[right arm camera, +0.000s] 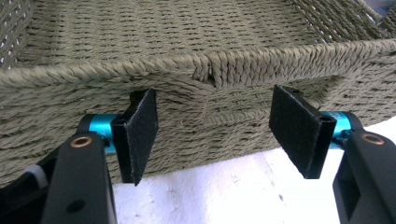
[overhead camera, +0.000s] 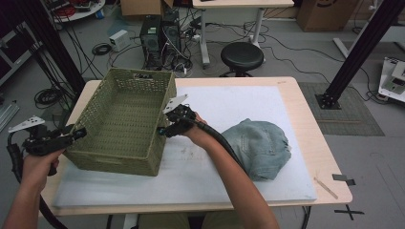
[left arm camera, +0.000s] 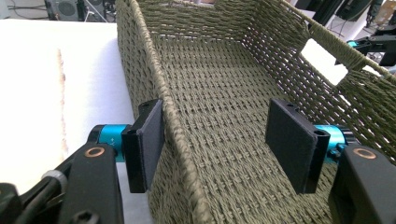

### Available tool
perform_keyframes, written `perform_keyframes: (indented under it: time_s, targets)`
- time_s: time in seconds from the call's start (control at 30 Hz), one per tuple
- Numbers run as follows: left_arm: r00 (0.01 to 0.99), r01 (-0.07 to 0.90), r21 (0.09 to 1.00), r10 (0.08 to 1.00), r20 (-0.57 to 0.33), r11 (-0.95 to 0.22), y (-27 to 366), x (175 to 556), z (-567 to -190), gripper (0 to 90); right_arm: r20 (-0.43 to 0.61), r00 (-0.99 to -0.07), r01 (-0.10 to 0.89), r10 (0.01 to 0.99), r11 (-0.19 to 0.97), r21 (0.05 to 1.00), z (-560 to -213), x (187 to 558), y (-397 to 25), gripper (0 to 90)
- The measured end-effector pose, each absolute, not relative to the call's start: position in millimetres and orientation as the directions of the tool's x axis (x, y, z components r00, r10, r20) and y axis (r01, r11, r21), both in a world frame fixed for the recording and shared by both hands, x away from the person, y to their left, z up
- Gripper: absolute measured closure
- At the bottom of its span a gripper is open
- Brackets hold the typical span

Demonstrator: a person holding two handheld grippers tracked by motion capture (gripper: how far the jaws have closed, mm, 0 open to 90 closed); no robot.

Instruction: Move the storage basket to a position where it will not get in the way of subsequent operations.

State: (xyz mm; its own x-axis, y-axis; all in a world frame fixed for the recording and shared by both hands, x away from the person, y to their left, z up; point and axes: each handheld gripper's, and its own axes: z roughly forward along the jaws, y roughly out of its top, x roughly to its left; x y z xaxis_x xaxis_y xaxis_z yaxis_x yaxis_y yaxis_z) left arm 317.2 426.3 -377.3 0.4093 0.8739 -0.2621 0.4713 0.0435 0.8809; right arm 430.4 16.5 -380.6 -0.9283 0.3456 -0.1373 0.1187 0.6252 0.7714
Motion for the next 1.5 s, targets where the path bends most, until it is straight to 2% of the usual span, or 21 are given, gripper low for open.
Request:
perform_keyframes:
  time_s: [0.77, 1.5]
  targets:
    - [0.357, 0.461, 0.884, 0.895, -0.268, 0.08, 450.1, 285.8, -378.7, 37.8, -0.134, -0.934, 0.109, 0.332, 0.62, 0.777, -381.4, 432.2, 49.1, 34.9]
    - [0.317, 0.456, 0.883, 0.909, -0.273, 0.106, 472.7, 276.1, -379.4, 37.8, -0.097, -0.949, 0.112, 0.301, 0.606, 0.787, -383.6, 433.1, 75.8, 36.1]
